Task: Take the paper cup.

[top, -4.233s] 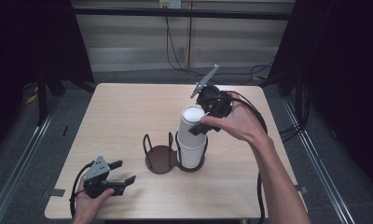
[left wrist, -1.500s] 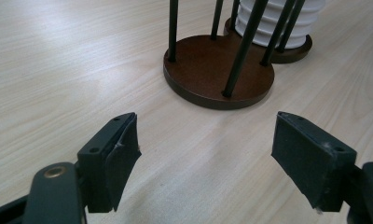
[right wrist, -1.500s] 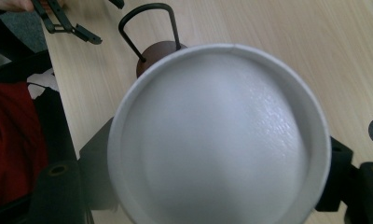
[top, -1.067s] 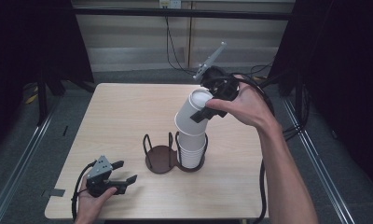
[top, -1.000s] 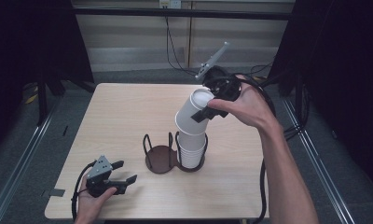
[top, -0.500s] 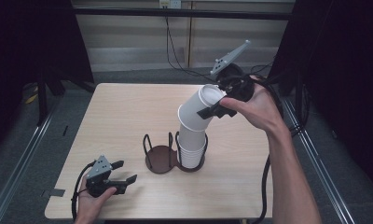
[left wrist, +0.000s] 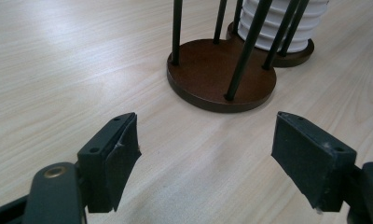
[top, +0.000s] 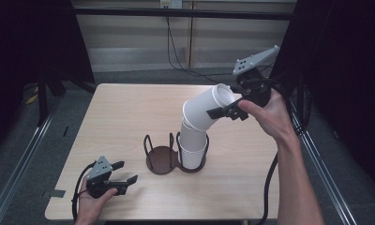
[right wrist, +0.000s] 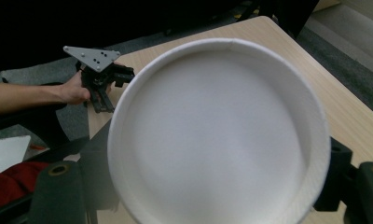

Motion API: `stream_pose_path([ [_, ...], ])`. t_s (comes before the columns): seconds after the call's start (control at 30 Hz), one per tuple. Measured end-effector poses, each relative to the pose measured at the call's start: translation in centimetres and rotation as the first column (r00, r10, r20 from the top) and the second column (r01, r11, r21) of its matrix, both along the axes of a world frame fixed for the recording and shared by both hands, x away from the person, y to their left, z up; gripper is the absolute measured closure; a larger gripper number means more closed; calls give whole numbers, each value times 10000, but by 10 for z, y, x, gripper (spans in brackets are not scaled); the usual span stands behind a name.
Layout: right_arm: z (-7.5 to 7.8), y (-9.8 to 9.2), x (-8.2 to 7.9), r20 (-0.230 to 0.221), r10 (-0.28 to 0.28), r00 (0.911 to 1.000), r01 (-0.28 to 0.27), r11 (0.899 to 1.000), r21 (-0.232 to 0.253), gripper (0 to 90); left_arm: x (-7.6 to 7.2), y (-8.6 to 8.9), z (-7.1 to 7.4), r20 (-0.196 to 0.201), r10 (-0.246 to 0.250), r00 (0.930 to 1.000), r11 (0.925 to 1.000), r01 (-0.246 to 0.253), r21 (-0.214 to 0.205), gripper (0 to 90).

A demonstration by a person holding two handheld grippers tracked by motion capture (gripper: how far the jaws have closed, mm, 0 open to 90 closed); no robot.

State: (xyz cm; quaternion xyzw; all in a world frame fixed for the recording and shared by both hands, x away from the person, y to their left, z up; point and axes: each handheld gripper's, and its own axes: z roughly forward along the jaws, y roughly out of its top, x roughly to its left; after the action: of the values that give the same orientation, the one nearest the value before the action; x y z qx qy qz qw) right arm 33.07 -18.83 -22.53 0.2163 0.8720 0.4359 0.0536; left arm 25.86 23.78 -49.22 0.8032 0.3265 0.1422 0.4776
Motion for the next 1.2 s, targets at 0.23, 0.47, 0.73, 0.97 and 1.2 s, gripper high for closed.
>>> stream_pose_path([
  [0.23,-3,-9,-8,245,-179,9995,170,9992,364,234,3,-1,2,96,42,9999,9996,-39,-270,222],
  [0.47,-9,-18,-16,418,-312,9986,273,9956,893,230,2,-9,11,365,-386,9986,9982,402,-443,174],
  [0.73,-12,-26,-24,606,-536,9967,468,9930,1089,230,0,-18,20,562,-806,9952,9924,854,-891,159],
  [0.97,-17,-32,-35,688,-734,9949,635,9886,1362,231,-1,-30,30,815,-1091,9907,9895,1160,-860,159],
  [1.2,-23,-39,-48,644,-897,9939,795,9861,1459,231,-3,-47,40,1012,-1443,9843,9829,1544,-1002,160],
])
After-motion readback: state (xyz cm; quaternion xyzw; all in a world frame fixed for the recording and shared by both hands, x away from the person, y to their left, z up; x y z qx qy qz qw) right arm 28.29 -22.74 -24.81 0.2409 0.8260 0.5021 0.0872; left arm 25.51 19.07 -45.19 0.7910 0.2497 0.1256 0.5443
